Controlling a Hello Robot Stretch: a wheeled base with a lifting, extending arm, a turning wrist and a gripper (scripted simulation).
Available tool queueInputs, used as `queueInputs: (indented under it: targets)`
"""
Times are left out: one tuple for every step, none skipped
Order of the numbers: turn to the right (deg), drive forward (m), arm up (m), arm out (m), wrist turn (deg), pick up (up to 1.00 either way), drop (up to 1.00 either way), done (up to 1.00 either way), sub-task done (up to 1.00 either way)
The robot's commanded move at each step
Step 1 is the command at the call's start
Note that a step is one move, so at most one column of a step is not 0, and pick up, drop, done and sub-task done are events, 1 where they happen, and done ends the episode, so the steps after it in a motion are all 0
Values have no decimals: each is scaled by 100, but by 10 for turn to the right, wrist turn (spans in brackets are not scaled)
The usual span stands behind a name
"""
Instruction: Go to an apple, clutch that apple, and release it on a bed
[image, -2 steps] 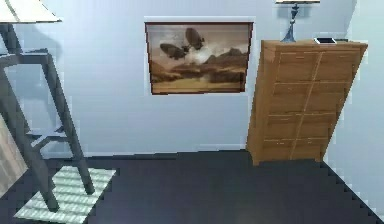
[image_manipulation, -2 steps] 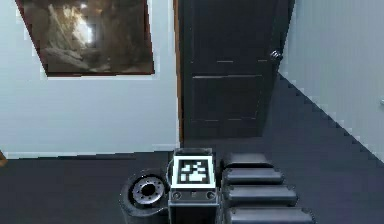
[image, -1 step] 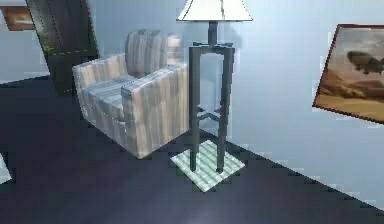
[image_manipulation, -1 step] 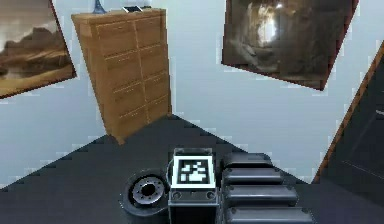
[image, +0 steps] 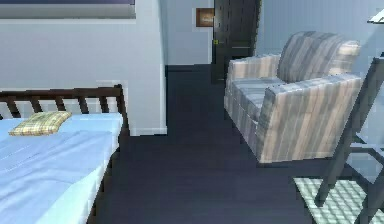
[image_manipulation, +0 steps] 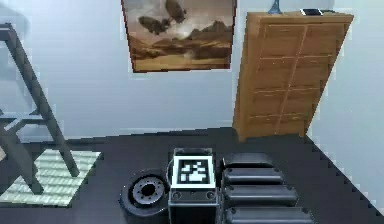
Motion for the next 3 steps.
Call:
queueInputs:
  targets:
    - [0,100,0,0,0,0,0,0,0]
    - [0,70,0,0,0,0,0,0,0]
    - [0,100,0,0,0,0,0,0,0]
